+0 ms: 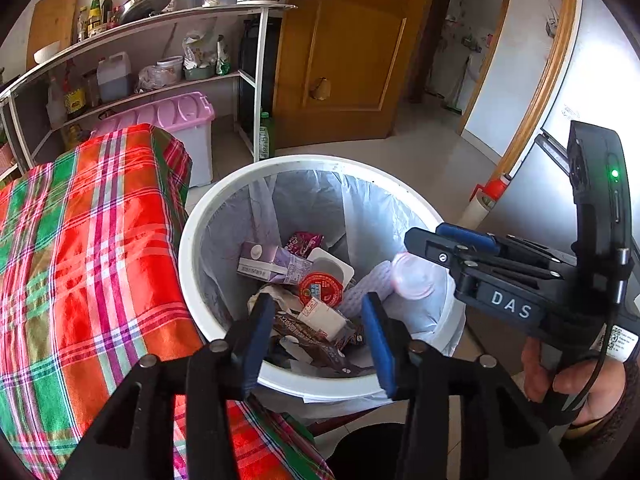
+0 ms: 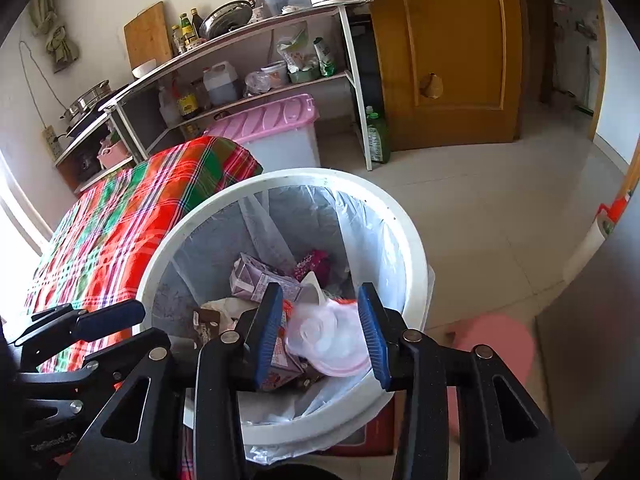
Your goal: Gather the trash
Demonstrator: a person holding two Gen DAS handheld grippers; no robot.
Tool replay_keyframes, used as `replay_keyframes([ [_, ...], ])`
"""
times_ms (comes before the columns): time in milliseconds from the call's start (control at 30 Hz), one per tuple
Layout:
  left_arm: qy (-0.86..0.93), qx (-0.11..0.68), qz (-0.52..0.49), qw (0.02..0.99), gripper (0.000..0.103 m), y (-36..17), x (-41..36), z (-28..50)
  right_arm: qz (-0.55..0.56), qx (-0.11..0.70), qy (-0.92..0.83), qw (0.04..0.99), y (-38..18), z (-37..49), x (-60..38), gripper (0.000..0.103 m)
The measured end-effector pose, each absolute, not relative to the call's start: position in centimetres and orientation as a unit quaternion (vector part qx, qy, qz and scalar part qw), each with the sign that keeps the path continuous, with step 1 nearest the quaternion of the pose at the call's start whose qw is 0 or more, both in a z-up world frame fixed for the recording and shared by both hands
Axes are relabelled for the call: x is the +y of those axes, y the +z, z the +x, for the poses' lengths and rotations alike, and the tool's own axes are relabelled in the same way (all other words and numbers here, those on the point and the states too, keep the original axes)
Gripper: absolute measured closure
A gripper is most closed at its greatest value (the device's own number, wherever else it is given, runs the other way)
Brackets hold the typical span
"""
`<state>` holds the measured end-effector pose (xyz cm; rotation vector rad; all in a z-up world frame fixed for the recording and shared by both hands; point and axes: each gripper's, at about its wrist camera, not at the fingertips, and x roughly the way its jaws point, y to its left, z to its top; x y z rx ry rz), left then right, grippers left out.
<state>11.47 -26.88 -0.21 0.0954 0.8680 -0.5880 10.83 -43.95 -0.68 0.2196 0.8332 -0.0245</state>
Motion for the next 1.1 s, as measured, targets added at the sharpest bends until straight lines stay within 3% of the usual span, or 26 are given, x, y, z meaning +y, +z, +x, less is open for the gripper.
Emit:
replay_keyframes([
  [567, -0.222, 0.341, 0.050, 0.912, 0.036, 2.6, -23.3, 7.0, 0.103, 0.329, -0.046, 0.938, 2.8, 3.7, -40.8, 0.062],
  [1100, -0.200, 0.326, 0.047, 0.923, 0.035, 2.5, -22.1, 4.0, 0.105, 0.288, -0.064, 0.950, 3.2, -0.9, -38.3, 0.062],
])
